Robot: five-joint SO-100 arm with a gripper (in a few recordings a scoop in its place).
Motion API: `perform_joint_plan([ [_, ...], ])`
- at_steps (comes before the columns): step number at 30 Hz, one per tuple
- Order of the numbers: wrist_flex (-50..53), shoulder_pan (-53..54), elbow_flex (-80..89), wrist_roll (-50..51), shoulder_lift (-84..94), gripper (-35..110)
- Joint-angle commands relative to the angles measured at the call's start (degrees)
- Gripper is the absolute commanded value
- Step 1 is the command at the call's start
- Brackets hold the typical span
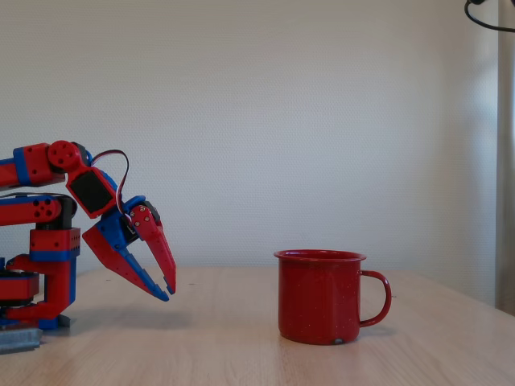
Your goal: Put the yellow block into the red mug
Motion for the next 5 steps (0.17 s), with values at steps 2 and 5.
perform_joint_plan([
  [2, 0.4, -1.5, -1.4, 1.1, 0.9, 0],
  [5, 0.4, -1.5, -1.4, 1.1, 0.9, 0],
])
